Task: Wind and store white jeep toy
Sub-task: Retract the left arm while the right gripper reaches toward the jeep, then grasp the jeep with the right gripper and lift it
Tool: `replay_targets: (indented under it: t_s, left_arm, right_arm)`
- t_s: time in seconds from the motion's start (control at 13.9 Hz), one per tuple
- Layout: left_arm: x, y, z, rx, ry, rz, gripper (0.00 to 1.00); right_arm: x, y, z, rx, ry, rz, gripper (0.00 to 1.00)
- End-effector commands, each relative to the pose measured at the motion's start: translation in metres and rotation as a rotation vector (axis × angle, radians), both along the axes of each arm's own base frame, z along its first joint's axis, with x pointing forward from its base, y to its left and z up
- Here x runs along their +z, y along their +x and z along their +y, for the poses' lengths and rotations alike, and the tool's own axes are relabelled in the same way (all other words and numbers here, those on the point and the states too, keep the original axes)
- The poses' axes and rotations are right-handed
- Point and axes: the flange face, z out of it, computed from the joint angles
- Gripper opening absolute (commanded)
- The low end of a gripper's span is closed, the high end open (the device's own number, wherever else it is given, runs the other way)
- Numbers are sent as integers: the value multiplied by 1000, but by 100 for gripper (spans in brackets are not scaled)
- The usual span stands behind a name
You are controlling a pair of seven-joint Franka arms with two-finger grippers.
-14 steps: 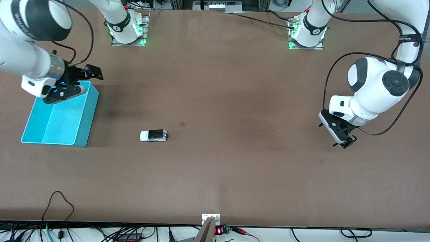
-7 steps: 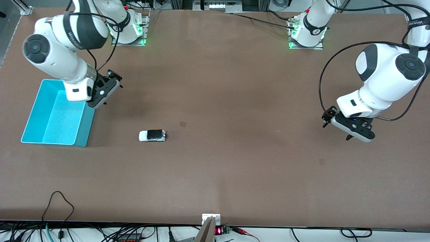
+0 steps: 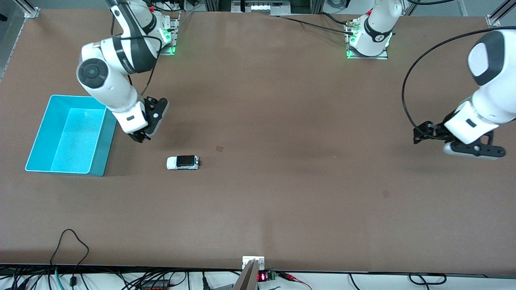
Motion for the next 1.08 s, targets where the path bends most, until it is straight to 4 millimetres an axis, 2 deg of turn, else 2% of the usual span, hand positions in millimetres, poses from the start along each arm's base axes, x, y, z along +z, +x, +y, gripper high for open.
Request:
replay_targets:
  t_s: [0.0,0.22,0.29,0.36,0.43,0.65,0.79,1.01]
  left_arm:
    - [30,-15,6,68,-8,1,100]
    - [45,-34,-1,96,-55,66,100]
    - [47,-35,-3,91,-55,80,100]
    - [63,-32,-1,93,-56,71,100]
    - [68,-31,0,92,-56,74,100]
    - [69,-34,0,95,-53,82,100]
    - [69,-35,-5,74,-48,82,100]
    - [76,-47,-17,65,-46,69,100]
  right_arm:
    - [-26,9,20,60,15,-18,100]
    - [-37,25,42,99,20,-25,100]
    - [-43,31,43,100,24,-21,100]
    - [-49,39,46,99,33,-20,100]
    - [-53,43,52,105,40,-18,100]
    - [-74,60,68,168,27,-45,100]
    - [-88,63,75,194,36,-68,100]
    - [-105,72,74,235,19,-93,100]
